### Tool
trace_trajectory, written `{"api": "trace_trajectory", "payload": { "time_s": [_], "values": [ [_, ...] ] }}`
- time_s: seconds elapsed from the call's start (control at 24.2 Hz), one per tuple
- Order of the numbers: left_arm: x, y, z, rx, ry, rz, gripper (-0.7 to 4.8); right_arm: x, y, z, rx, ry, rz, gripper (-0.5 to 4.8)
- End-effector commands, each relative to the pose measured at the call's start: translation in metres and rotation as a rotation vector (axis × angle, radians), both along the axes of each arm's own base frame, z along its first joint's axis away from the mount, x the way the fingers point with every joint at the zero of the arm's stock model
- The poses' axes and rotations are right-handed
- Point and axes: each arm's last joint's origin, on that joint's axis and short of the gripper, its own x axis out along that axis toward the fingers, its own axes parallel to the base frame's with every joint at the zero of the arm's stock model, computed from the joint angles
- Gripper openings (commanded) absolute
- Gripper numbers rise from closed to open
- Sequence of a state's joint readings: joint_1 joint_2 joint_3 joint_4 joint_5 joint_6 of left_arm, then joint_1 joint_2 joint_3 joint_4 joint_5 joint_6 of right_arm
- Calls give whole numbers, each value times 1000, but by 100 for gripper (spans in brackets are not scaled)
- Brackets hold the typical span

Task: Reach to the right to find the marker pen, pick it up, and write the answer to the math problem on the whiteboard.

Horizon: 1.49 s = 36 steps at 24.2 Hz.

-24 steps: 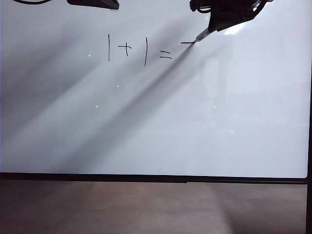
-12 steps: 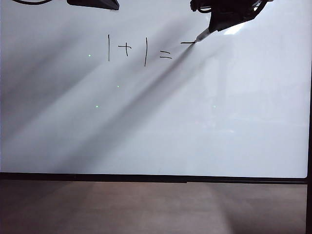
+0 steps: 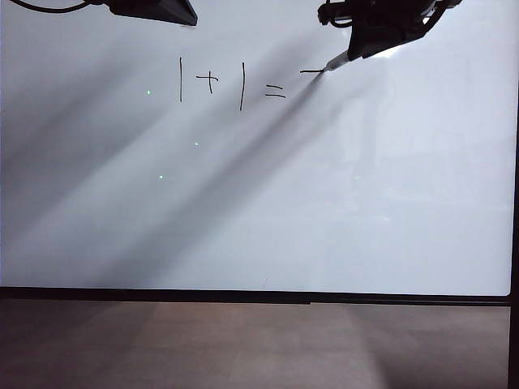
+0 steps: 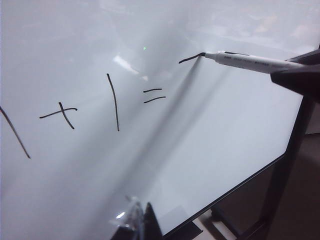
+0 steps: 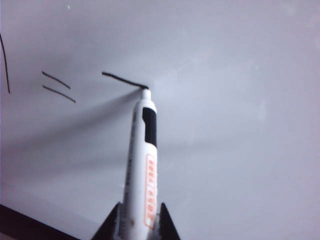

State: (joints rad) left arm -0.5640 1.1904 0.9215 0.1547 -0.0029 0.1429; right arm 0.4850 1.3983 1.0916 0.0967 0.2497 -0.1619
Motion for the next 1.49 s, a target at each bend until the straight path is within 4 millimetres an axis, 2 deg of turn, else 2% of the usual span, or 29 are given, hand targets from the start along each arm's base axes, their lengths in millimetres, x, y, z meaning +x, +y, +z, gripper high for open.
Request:
{"api": "trace_trajectory", "payload": {
  "time_s": [0.04, 1.2, 1.49],
  "values": [
    [-1, 0, 1, -1, -6, -5, -5, 3, 0, -1, 4, 2, -11, -6],
    [-1, 0, -1, 11, 13, -4, -5, 13, 5, -24, -16, 101, -4, -6],
    [-1, 0, -1, 12, 13, -4, -5, 10, 5, -19, -3, 85, 17, -6]
  ]
}}
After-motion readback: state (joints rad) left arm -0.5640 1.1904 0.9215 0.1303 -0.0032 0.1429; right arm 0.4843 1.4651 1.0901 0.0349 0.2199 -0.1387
